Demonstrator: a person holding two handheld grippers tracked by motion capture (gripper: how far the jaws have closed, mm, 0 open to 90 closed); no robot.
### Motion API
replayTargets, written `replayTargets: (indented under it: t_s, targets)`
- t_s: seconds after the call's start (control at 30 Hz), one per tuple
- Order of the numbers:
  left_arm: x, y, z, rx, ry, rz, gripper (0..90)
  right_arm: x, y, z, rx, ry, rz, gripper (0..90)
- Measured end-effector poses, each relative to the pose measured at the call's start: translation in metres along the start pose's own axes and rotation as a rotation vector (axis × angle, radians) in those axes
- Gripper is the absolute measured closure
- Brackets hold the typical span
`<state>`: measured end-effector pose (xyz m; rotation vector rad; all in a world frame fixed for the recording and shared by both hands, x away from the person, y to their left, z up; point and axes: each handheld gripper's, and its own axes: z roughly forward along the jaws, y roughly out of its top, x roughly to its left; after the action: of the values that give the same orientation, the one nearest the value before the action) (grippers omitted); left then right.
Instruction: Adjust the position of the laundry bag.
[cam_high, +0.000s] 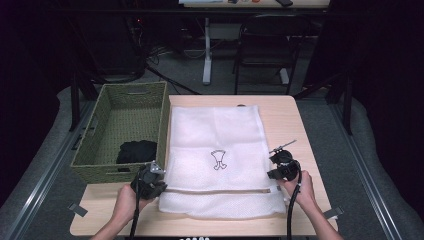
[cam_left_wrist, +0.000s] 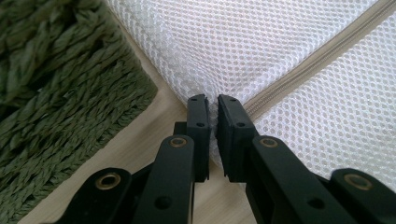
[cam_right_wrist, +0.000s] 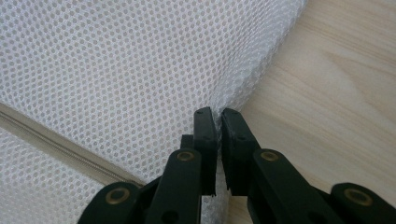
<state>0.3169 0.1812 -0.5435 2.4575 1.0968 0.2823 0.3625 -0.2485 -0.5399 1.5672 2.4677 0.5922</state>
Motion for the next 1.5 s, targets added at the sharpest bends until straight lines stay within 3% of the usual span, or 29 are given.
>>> replayTargets:
  t_s: [0.2,0.3,0.33,0.37,0.4,0.43,0.47,0.57,0.6,0.63,0.67,0.73,0.87,1.13,1.5]
  targets:
    - [0.002,-0.001,-0.002,-0.002,0.006,0.0,80.4,0.002,0.0,0.003,-0.009,0.006,-0.018,84.9]
    - [0.001,-0.002,-0.005,0.009,0.002,0.007,68.1,0.001,-0.001,0.002,-0.016,0.017,-0.022,82.4]
    - [0.0,-0.003,-0.009,0.014,-0.002,0.017,59.5,0.0,-0.003,0.0,-0.025,0.018,-0.023,75.5]
    - [0.0,-0.003,-0.009,0.014,-0.002,0.017,52.9,0.0,-0.003,0.0,-0.025,0.018,-0.023,75.5]
    - [-0.001,-0.005,-0.014,0.008,-0.002,0.017,47.8,-0.001,-0.005,-0.005,-0.048,0.04,-0.017,67.6]
    - [-0.001,-0.005,-0.014,0.008,-0.002,0.017,44.7,-0.001,-0.005,-0.005,-0.048,0.04,-0.017,67.6]
    - [-0.003,-0.008,-0.018,-0.004,-0.012,0.019,41.3,-0.002,-0.007,-0.012,-0.062,0.035,-0.008,55.2]
    - [-0.005,-0.009,-0.022,-0.016,-0.027,0.028,31.0,-0.003,-0.011,-0.019,-0.087,0.06,-0.01,47.3]
    - [-0.007,-0.009,-0.025,-0.03,-0.037,0.042,28.2,-0.004,-0.015,-0.026,-0.105,0.074,-0.012,36.9]
    - [-0.007,-0.009,-0.025,-0.03,-0.037,0.042,24.8,-0.004,-0.015,-0.026,-0.105,0.074,-0.012,36.9]
    - [-0.011,-0.008,-0.026,-0.039,-0.05,0.053,22.0,-0.005,-0.019,-0.031,-0.118,0.081,-0.013,29.9]
    - [-0.014,-0.007,-0.026,-0.046,-0.046,0.069,18.6,-0.006,-0.022,-0.036,-0.122,0.093,-0.003,24.2]
    - [-0.019,-0.007,-0.029,-0.066,-0.054,0.087,15.4,-0.005,-0.025,-0.043,-0.134,0.1,0.003,16.5]
    - [-0.026,-0.004,-0.031,-0.1,-0.049,0.133,14.8,-0.002,-0.043,-0.05,-0.125,0.104,0.02,11.7]
    - [-0.035,0.0,-0.029,-0.095,-0.057,0.162,13.4,-0.006,-0.053,-0.057,-0.152,0.107,0.032,13.5]
